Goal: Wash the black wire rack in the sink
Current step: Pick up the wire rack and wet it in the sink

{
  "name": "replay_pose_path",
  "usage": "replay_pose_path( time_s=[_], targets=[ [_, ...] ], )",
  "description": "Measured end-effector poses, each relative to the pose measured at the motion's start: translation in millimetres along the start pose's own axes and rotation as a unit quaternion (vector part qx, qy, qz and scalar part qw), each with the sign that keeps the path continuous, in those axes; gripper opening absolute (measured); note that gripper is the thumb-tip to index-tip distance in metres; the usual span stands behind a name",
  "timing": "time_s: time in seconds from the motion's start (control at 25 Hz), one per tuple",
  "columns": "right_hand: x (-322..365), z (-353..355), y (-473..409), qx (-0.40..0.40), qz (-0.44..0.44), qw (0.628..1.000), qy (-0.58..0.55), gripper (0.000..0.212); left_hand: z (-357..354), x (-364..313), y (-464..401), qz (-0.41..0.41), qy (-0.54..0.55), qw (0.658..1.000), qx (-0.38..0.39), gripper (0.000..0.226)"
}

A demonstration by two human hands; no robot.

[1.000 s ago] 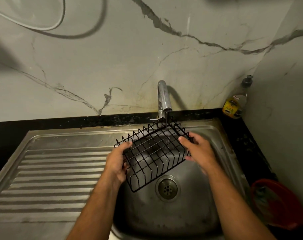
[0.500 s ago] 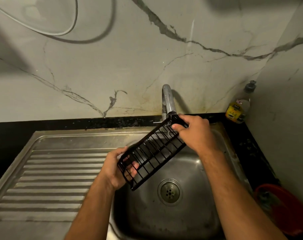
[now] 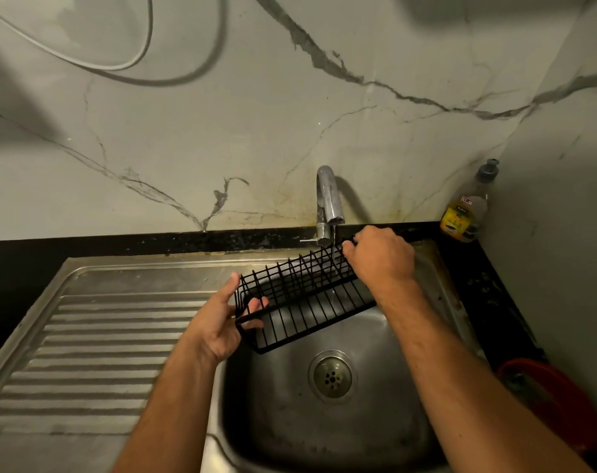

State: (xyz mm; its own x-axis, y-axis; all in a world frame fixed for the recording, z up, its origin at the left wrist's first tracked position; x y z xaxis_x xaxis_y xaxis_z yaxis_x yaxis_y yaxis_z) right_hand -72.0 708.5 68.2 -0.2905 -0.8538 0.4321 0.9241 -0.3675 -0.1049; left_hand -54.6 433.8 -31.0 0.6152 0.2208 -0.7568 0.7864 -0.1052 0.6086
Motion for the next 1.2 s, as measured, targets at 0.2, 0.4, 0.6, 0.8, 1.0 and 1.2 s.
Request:
replay_pose_path(
  time_s=[0.2, 0.4, 0.6, 0.8, 1.0, 1.2],
  targets=[
    [-53.6, -4.9, -2.4, -0.003, -0.082, 0.996, -0.041, 0.036, -38.6, -12.8, 6.0, -0.015, -0.029, 0.999, 0.025, 0.039],
    [-105.0, -9.0, 14.2, 0.001, -0.147, 0.987, -0.066, 0.038, -78.5, -25.9, 3.8, -0.004, -0.046, 0.998, 0.043, 0.019],
    [-130.3, -13.3, 28.3, 0.001, -0.176, 0.978, -0.113, 0.044, -107.1, -44.2, -8.4, 0.002, -0.105, 0.993, 0.058, 0.015],
    [-138.5, -8.8, 19.3, 0.023, -0.212, 0.972, -0.1, 0.039, -112.7, -47.6, -23.2, 0.01, -0.113, 0.992, 0.059, 0.014],
    [-113.7, -1.3, 2.4, 0.028, -0.182, 0.979, -0.082, 0.032, -86.8, -46.7, -34.9, 0.012, -0.089, 0.994, 0.059, 0.043],
    [-59.6, -5.2, -6.4, 0.024, -0.097, 0.994, -0.044, 0.034, -35.6, -32.1, -33.6, 0.026, -0.068, 0.997, 0.027, 0.059]
  ],
)
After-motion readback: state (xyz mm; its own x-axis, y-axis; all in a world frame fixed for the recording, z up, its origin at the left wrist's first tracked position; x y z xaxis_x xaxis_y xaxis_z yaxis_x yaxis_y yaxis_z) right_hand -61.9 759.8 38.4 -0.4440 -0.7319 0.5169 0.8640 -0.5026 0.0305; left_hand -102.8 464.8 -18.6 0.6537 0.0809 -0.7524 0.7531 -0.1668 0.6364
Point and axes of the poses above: each hand's wrist, its own y-axis away from the middle knuckle, its own z-axis out of the back of the hand, x = y × z, the point moved 7 cm from there along -y, towards the middle knuckle, and after that the axes turned 7 degrees about -y, right-handed, at the moved point
